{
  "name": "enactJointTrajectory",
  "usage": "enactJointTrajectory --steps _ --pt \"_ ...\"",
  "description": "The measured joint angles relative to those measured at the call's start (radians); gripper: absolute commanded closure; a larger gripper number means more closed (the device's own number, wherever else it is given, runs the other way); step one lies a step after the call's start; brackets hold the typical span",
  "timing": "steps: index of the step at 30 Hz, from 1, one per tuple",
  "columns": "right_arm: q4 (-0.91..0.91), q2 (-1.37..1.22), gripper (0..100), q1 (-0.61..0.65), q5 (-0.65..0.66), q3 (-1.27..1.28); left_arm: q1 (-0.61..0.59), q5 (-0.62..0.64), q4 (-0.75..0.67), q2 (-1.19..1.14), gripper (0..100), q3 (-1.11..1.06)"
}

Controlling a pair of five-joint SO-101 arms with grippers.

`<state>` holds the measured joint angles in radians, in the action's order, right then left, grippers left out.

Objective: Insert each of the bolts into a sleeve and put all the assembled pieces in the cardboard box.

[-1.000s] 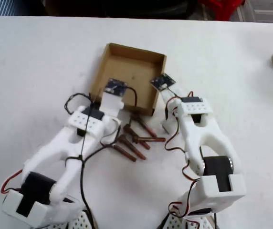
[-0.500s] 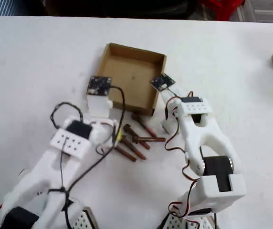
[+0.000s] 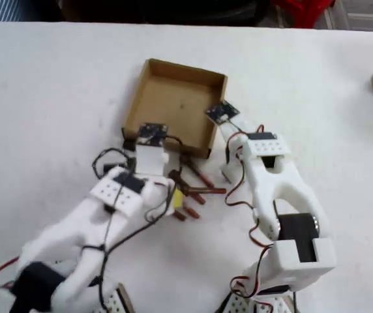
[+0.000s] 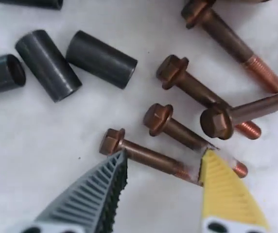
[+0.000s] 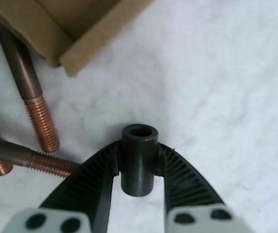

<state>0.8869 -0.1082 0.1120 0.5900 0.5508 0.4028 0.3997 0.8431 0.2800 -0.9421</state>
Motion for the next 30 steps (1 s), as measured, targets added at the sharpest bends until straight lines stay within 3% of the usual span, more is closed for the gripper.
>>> enactJointTrajectory --steps 9,16,25,30 --pt "0.0 -0.003 98.1 0.011 0.0 -0.003 0.008 0.005 0.083 -0.176 74 0.17" --pt "0.0 -0.003 98.1 0.011 0.0 -0.003 -0.003 0.006 0.083 -0.178 83 0.172" --pt "0.0 -0.003 98.1 0.011 0.0 -0.003 -0.009 -0.02 0.095 -0.077 80 0.115" --pt "0.0 -0.003 98.1 0.011 0.0 -0.003 -0.08 -0.066 0.08 -0.032 80 0.08"
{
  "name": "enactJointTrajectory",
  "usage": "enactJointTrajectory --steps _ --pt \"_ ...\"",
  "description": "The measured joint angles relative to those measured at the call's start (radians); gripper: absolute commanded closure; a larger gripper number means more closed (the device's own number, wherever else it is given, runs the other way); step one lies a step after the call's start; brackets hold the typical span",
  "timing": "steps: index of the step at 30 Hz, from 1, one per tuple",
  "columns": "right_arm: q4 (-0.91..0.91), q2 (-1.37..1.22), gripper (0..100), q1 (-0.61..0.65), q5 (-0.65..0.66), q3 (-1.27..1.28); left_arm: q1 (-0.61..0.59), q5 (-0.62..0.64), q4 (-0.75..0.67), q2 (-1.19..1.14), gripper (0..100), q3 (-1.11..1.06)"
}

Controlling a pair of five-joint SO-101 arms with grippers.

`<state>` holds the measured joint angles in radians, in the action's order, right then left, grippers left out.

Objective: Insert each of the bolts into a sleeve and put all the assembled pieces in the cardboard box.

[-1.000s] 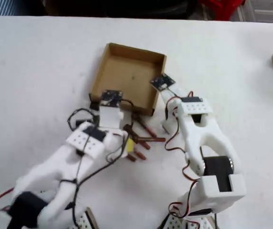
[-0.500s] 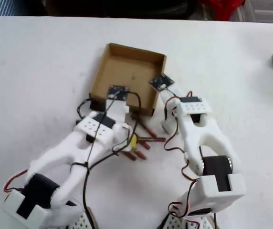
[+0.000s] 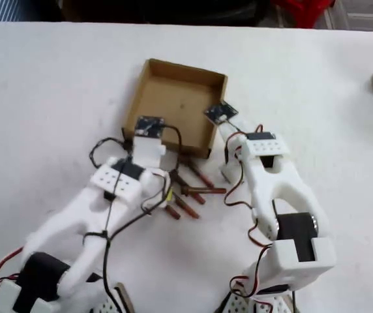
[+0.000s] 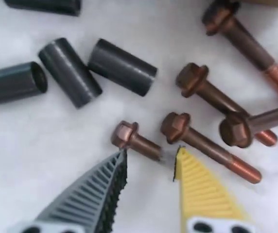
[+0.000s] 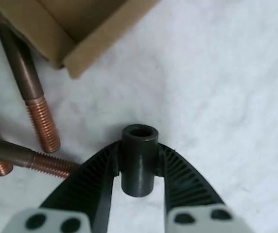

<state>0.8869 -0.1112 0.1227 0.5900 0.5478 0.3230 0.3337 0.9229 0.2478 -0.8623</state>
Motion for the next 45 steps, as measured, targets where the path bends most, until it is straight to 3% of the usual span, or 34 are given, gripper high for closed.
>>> enactJointTrajectory --steps 15,21,33,39,45 --pt "0.0 0.0 98.1 0.0 0.018 0.0 0.015 -0.008 0.043 -0.212 81 0.115" --pt "0.0 0.0 98.1 0.0 0.018 0.0 0.032 0.0 0.04 -0.215 99 0.118" --pt "0.0 0.0 98.1 0.0 0.018 0.0 0.055 -0.081 0.021 -0.216 97 0.12" --pt "0.0 0.0 98.1 0.0 0.018 0.0 0.044 -0.149 0.011 -0.216 82 0.12" --pt "0.0 0.0 98.1 0.0 0.018 0.0 0.034 -0.155 0.017 -0.216 81 0.12"
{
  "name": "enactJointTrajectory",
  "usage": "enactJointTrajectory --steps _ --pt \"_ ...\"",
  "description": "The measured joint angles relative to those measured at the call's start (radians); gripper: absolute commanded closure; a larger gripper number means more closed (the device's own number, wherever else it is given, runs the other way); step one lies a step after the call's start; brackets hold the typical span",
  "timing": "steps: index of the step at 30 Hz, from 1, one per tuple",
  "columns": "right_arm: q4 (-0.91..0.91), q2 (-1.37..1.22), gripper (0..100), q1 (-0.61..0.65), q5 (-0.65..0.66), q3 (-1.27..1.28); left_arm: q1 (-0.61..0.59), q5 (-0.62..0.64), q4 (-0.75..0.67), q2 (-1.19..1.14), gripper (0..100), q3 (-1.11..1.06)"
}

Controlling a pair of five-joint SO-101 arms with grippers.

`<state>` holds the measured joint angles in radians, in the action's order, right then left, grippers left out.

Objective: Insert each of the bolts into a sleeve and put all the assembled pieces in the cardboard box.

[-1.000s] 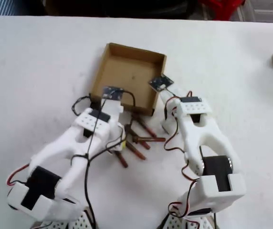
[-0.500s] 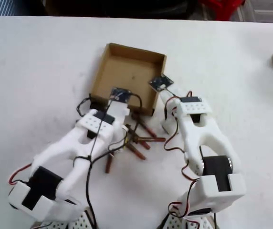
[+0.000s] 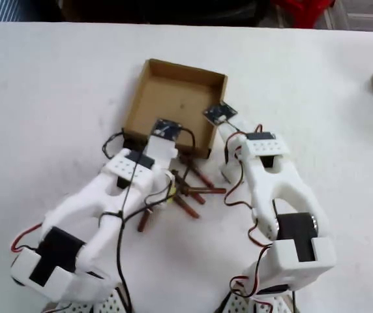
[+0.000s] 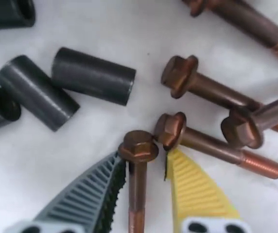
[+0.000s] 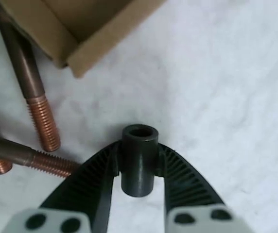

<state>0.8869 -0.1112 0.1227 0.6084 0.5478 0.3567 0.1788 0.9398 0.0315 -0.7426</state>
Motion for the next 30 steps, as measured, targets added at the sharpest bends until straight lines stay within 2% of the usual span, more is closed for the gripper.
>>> enactJointTrajectory --steps 4,8,10,16,21,27,30 --pt "0.0 0.0 98.1 0.0 0.0 0.0 0.0 -0.005 0.018 0.0 81 0.006" --pt "0.0 0.0 98.1 0.0 0.003 0.0 0.0 -0.006 0.04 0.0 72 0.012" --pt "0.0 0.0 98.1 0.0 0.003 0.0 -0.005 -0.008 0.043 0.018 71 0.009" --pt "0.0 0.0 98.1 0.0 0.003 0.0 -0.017 -0.008 0.043 0.144 72 -0.061" --pt "0.0 0.0 98.1 0.0 0.003 0.0 -0.037 -0.008 0.043 0.161 81 -0.061" --pt "0.0 0.0 98.1 0.0 0.003 0.0 -0.032 -0.008 0.023 0.04 81 -0.037" --pt "0.0 0.0 98.1 0.0 0.003 0.0 -0.032 -0.008 0.075 -0.034 82 0.035"
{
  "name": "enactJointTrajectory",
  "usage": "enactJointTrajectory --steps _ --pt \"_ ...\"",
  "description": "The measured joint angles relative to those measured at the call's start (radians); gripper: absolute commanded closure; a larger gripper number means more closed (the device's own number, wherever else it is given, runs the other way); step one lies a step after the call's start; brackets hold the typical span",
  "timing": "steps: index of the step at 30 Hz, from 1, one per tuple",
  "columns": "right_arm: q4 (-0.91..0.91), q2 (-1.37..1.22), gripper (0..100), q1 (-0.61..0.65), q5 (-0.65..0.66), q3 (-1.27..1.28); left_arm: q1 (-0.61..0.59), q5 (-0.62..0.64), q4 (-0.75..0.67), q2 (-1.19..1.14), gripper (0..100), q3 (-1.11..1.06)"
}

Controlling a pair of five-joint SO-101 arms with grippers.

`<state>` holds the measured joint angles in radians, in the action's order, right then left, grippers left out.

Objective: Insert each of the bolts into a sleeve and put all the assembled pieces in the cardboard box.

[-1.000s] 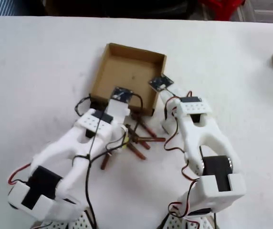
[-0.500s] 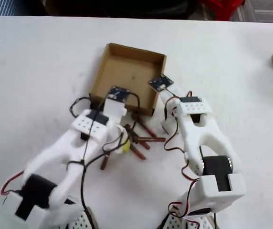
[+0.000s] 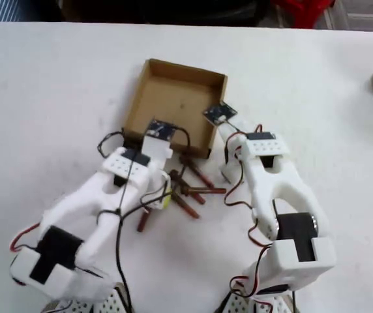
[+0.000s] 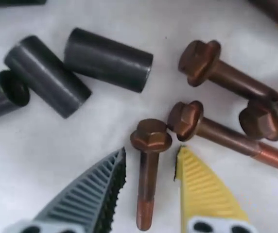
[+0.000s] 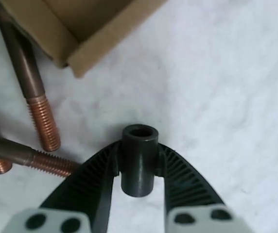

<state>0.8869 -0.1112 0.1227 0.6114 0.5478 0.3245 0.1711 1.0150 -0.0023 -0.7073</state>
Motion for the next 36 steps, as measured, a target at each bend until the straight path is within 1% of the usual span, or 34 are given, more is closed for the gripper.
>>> enactJointTrajectory --steps 2,5,7,13,19,25,29,33,36 --pt "0.0 0.0 98.1 0.0 0.0 0.0 0.002 0.0 0.021 -0.026 86 0.029" --pt "0.0 0.0 98.1 0.0 0.0 0.0 0.011 0.0 0.023 -0.031 94 0.04" --pt "0.0 0.0 98.1 0.0 0.0 0.0 0.017 0.0 0.012 -0.034 98 0.043" --pt "0.0 0.0 98.1 0.0 0.0 0.0 0.015 0.0 -0.031 -0.035 98 0.043" --pt "-0.003 0.012 98.1 0.002 0.0 0.014 -0.028 0.002 -0.075 -0.035 98 0.043" --pt "-0.014 0.023 98.1 0.028 -0.002 0.029 -0.029 0.002 -0.094 -0.035 98 0.043" --pt "-0.014 0.034 98.1 0.035 -0.097 0.031 -0.06 -0.003 -0.137 -0.003 98 0.02" --pt "-0.014 0.094 98.1 0.084 -0.19 0.06 -0.078 -0.069 -0.244 0.095 98 -0.086" --pt "-0.012 0.157 98.1 0.103 -0.216 0.078 -0.081 -0.089 -0.318 0.161 98 -0.15"
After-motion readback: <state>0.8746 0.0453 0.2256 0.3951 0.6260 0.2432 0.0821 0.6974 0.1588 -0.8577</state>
